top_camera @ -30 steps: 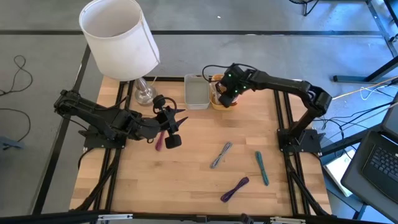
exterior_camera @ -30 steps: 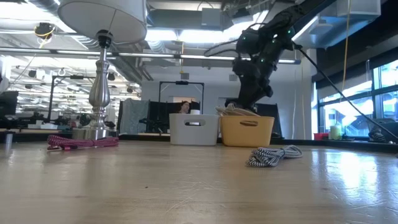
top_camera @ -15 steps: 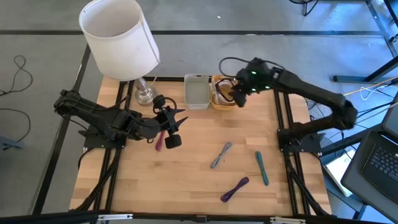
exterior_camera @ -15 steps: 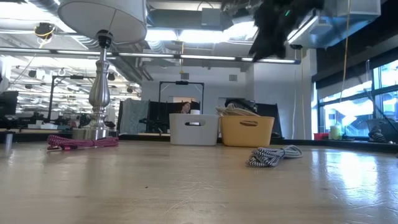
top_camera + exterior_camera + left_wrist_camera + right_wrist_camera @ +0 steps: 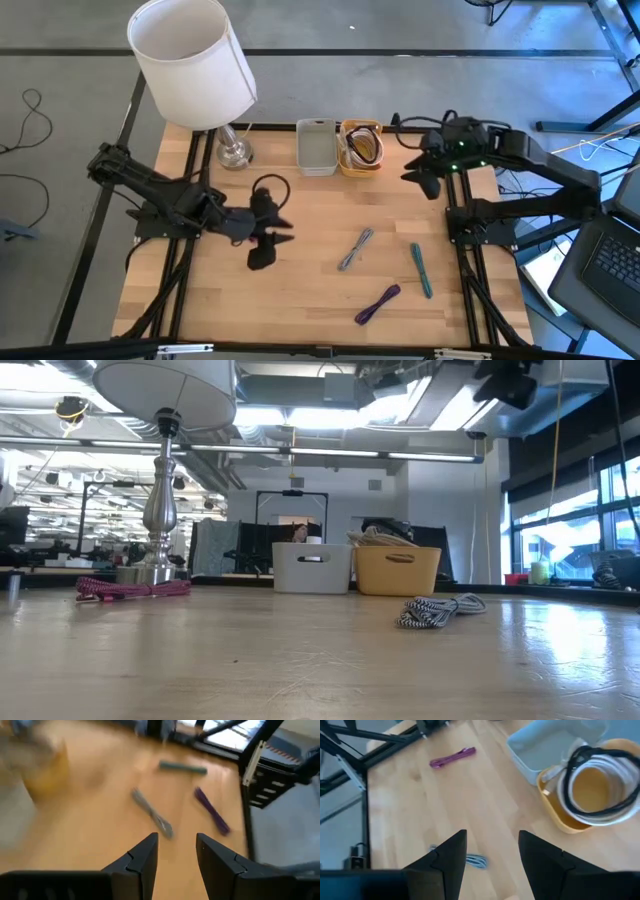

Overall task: Pick & Place USB Port
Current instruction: Put the pink USB cable into the gray bin

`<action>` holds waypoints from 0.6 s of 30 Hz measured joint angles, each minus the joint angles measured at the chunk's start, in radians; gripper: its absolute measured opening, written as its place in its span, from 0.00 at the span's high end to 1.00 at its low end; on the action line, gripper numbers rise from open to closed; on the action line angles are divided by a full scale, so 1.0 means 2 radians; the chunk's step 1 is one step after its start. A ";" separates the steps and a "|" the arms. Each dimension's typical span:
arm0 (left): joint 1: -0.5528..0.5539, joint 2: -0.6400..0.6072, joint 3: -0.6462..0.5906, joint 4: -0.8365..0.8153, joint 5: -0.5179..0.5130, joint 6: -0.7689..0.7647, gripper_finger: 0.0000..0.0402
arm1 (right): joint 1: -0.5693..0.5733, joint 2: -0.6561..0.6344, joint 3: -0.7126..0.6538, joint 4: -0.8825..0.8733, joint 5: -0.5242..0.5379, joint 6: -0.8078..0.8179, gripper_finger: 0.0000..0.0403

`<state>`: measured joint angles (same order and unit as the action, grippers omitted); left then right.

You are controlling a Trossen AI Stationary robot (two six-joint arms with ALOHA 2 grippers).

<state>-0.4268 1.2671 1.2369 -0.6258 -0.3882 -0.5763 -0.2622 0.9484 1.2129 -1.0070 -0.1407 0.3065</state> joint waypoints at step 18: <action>0.026 0.151 0.000 -0.260 0.067 -0.485 0.63 | 0.002 -0.007 0.000 -0.001 -0.009 -0.106 0.55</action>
<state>-0.3753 1.5691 1.2366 -1.1450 -0.2541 -1.5466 -0.2573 0.9352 1.2133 -1.0081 -0.1582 0.0937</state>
